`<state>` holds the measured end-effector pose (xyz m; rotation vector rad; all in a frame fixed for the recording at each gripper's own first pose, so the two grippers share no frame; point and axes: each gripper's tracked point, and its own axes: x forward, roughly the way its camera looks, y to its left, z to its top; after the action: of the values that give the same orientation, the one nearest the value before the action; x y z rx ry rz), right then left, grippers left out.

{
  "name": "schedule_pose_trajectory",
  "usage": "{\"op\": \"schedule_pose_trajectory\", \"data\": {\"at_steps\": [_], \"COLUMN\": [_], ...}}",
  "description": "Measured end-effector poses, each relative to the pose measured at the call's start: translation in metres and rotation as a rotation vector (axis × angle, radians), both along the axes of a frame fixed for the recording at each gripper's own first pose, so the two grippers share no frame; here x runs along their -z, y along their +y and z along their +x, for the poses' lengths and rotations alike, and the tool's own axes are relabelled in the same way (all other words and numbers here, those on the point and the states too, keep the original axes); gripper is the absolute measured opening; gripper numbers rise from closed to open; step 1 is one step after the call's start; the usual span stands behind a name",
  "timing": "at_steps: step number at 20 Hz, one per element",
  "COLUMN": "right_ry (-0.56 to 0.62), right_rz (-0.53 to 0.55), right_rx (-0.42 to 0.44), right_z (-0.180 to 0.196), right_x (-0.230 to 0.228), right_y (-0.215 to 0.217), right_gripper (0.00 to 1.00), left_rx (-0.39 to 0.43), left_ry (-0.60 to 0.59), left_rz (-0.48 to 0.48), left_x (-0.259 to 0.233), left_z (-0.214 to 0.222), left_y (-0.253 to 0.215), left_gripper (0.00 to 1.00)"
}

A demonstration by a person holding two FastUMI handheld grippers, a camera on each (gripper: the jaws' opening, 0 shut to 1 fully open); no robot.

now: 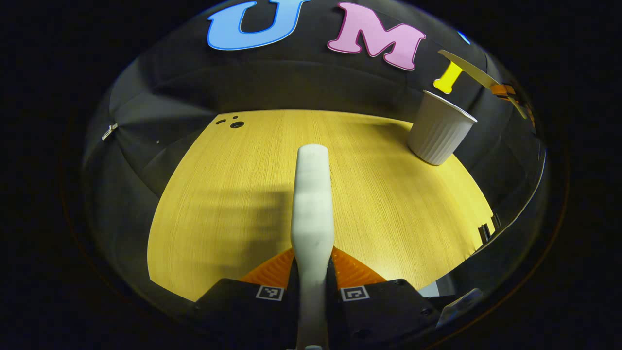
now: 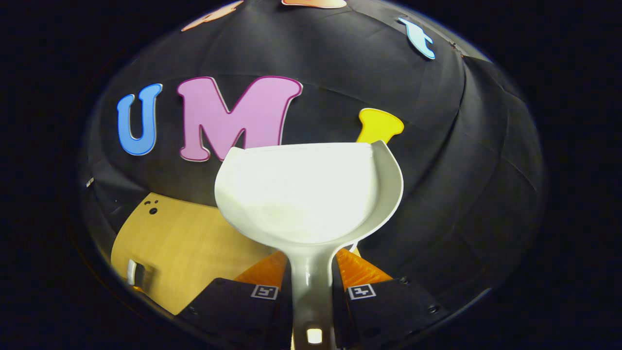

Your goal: Pick up the small broom and dustpan from the desktop, sweep the trash into the dustpan with the broom, and then empty the trash into the garbage bin.

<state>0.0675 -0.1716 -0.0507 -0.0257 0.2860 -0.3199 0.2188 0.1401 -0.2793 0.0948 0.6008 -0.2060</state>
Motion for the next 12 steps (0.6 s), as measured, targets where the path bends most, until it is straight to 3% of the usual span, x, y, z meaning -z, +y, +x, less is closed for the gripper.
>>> {"op": "schedule_pose_trajectory", "data": {"at_steps": [4,8,10,12], "right_ry": [0.01,-0.027,-0.012,0.026], "right_rz": [0.037,0.046,0.049,0.069], "right_rx": [-0.089,-0.2,-0.243,-0.287], "right_z": [0.001,0.013,0.012,0.011], "right_x": [-0.002,0.001,0.008,0.015], "right_y": [0.008,0.009,0.012,0.014], "right_gripper": [0.4,0.37,0.4,0.37], "left_rx": [0.021,0.042,0.039,0.028], "left_ry": [-0.002,-0.008,-0.004,-0.013], "left_rz": [-0.004,0.005,0.008,0.003], "left_x": [0.007,0.012,0.015,0.013], "left_z": [-0.004,0.0,0.004,0.012], "left_y": [-0.003,-0.01,-0.013,-0.014], "left_gripper": [0.27,0.27,0.27,0.27]}}
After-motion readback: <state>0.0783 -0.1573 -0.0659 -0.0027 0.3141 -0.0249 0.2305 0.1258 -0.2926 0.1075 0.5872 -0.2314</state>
